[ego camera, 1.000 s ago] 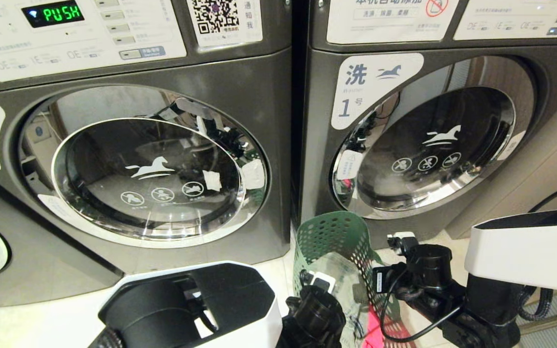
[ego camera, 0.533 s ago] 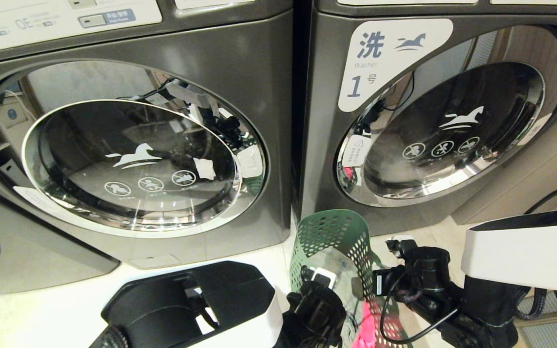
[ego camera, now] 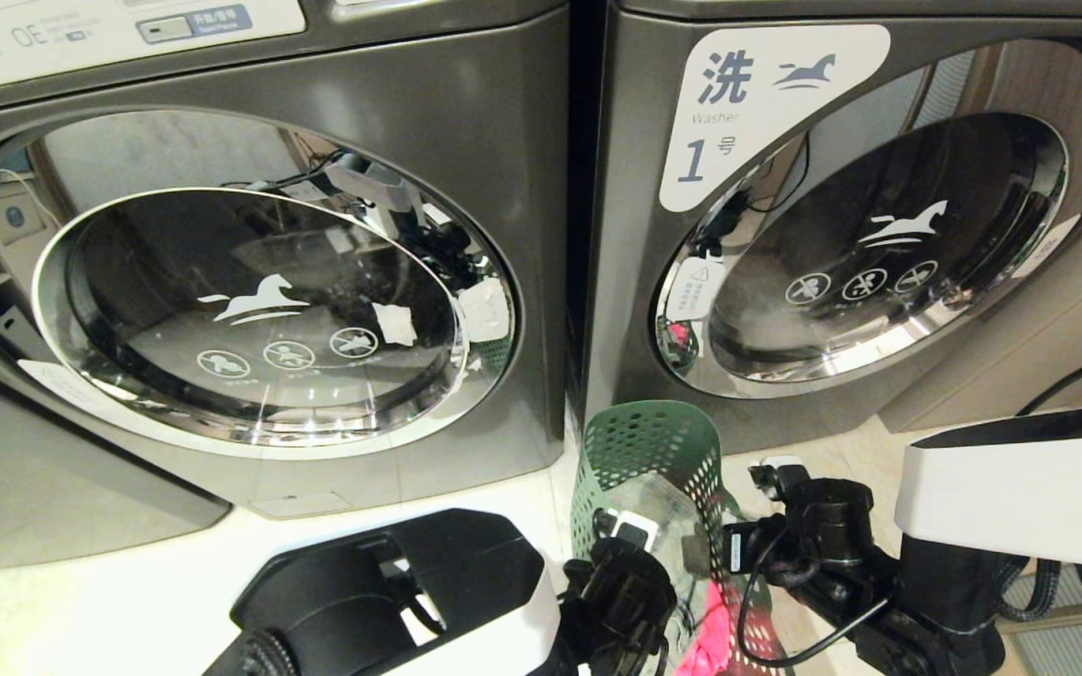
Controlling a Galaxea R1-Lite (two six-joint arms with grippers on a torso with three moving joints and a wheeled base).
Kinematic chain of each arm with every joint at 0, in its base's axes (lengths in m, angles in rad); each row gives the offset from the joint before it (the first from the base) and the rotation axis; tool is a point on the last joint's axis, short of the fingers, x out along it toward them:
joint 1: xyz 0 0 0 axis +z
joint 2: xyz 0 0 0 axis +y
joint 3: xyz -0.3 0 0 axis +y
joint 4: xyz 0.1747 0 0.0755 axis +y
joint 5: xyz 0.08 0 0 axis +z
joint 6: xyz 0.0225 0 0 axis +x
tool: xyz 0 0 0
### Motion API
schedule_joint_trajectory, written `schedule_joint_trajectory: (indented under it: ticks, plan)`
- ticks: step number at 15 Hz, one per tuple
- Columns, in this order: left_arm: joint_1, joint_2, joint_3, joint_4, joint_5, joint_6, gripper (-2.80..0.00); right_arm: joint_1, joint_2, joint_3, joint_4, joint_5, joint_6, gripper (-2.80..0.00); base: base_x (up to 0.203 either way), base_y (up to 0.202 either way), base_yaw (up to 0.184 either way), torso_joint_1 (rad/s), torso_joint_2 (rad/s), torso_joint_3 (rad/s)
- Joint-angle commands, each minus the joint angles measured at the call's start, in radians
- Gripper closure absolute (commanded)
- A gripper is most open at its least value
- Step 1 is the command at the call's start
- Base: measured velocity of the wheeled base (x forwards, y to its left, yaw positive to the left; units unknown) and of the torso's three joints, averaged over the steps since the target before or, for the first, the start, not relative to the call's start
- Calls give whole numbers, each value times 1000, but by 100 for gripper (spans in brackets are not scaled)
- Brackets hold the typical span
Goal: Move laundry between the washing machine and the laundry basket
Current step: Pick up the clothes basket and put it beside the washing machine
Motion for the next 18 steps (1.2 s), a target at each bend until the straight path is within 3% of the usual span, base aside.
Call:
schedule_joint_trajectory:
  ticks: [1, 3, 4, 9, 12, 14, 18]
  plan:
    - [3, 8, -4, -15, 1, -11, 0, 0, 3, 0, -8, -1, 1, 0, 0, 0, 0, 0, 0, 0]
    - [5, 4, -2, -14, 2, -10, 0, 0, 9, -3, -9, -1, 1, 0, 0, 0, 0, 0, 0, 0]
    - [3, 4, 0, -13, 2, -9, -280, 0, 10, -5, -9, -1, 2, 0, 0, 0, 0, 0, 0, 0]
    - [3, 9, -1, -12, 21, 1, -280, -1, 33, -5, -26, -1, 5, 0, 0, 0, 0, 0, 0, 0]
    - [13, 8, 13, -5, 100, 9, -280, -17, 78, -5, -115, 2, -1, 0, 0, 0, 0, 0, 0, 0]
    - [38, 7, 34, -1, 156, 47, -280, -21, 81, -7, -115, 4, 1, 0, 0, 0, 0, 0, 0, 0]
    - [66, -22, 55, -7, 186, 50, -280, -21, 87, -9, -120, 3, -2, 0, 0, 0, 0, 0, 0, 0]
